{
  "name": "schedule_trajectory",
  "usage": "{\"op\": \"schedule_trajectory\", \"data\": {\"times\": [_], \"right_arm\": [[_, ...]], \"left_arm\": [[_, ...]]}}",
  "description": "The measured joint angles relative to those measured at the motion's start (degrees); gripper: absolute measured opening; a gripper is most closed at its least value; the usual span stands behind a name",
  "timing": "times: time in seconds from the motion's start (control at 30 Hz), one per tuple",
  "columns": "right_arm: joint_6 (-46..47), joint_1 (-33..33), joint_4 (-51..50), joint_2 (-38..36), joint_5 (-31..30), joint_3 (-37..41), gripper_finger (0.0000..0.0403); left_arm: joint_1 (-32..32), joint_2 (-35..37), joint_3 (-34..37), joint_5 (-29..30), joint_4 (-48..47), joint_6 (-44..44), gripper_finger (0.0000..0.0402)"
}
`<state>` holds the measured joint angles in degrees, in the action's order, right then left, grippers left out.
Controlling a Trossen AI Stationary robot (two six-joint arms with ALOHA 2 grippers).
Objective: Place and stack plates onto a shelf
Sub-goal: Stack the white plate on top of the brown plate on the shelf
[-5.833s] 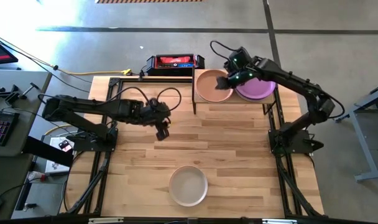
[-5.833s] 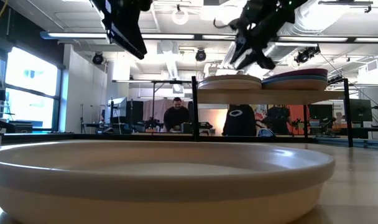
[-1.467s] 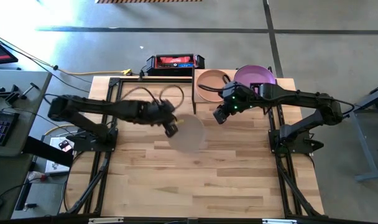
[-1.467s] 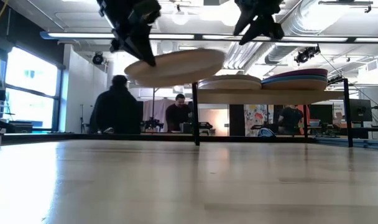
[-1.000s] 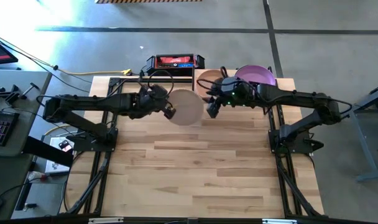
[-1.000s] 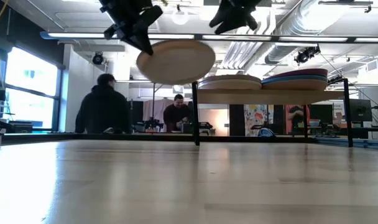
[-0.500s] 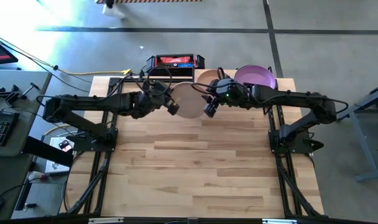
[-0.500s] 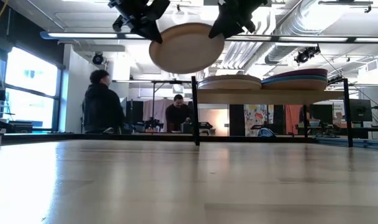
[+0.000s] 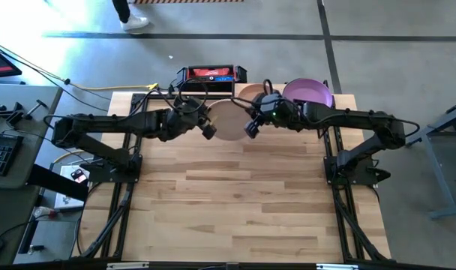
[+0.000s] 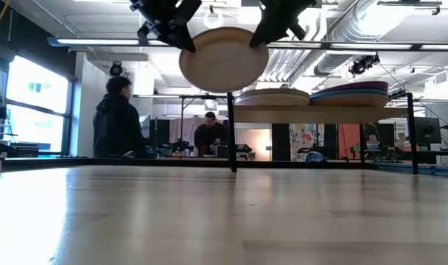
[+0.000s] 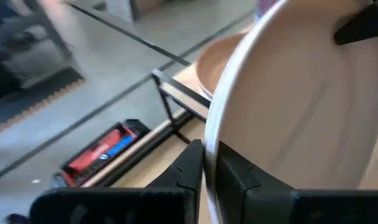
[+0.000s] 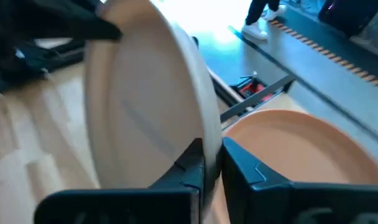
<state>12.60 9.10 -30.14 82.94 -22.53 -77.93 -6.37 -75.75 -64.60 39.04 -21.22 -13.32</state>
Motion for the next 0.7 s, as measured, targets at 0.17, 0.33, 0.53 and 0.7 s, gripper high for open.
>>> {"op": "schedule_trajectory", "data": {"times": [0.17,0.33,0.53,0.7], "right_arm": [[1.34,0.09,-0.47,0.00,0.33,0.00,0.0004],[3.53,0.41,-1.61,0.00,1.15,0.00,0.0002],[4.09,0.81,-3.07,-0.02,1.32,0.00,0.0001],[5.40,2.17,-4.93,-0.52,1.29,0.00,0.0001]], "left_arm": [[-1.89,0.02,0.00,-8.46,0.07,-0.05,0.0053],[-3.65,0.02,0.00,-14.59,0.21,-0.99,0.0089],[-4.96,0.05,0.00,-18.21,1.97,-4.17,0.0132],[-5.02,2.24,0.02,-17.98,1.93,-2.36,0.0150]]}}
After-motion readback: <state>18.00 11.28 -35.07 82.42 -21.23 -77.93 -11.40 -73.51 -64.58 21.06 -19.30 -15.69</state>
